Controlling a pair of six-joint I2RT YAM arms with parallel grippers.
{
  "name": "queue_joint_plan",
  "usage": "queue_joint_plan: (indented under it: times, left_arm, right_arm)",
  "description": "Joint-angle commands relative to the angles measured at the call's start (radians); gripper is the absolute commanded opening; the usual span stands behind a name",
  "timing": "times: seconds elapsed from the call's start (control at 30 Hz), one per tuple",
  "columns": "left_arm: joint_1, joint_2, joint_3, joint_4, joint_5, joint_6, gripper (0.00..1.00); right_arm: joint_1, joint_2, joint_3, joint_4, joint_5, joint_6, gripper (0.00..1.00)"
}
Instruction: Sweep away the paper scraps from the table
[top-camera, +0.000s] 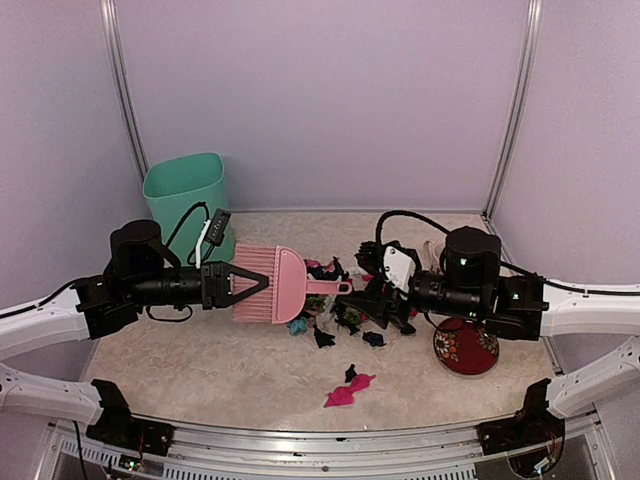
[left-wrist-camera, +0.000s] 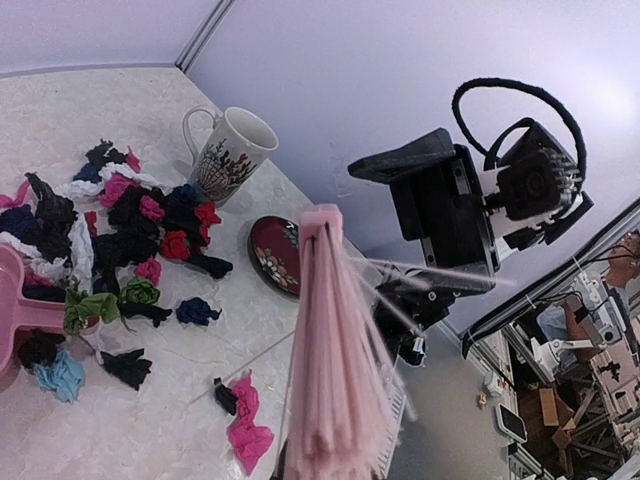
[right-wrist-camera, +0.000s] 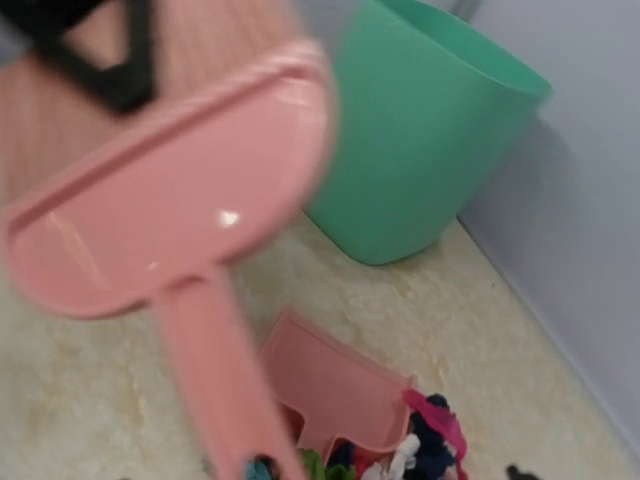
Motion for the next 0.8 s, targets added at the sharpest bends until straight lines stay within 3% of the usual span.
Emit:
queue_joint_plan:
  times: [0.0, 0.23, 0.43, 0.77]
  left_arm:
    - [0.011, -0.038, -0.023, 0.069, -0.01, 0.055, 0.0]
    - [0.015, -0.075, -0.099, 0.222, 0.01, 0.043, 0.0]
    - [0.009, -0.091, -0.147, 0.361, 0.041, 0.005, 0.0]
    - [-0.042, -0.052, -0.16, 0.501, 0.049, -0.041, 0.0]
  right_arm:
    - [-0.07, -0.06, -0.006, -0.013, -0.144, 0.269, 0.8]
    - [-0.197, -0.074, -0.058, 0.06, -0.42, 0.575, 0.8]
    - [-0.223, -0.05, -0.132, 0.296, -0.59, 0.796, 0.78]
    - [-0.216, 0.104, -0.108, 0.64, -0.754, 1.09, 0.73]
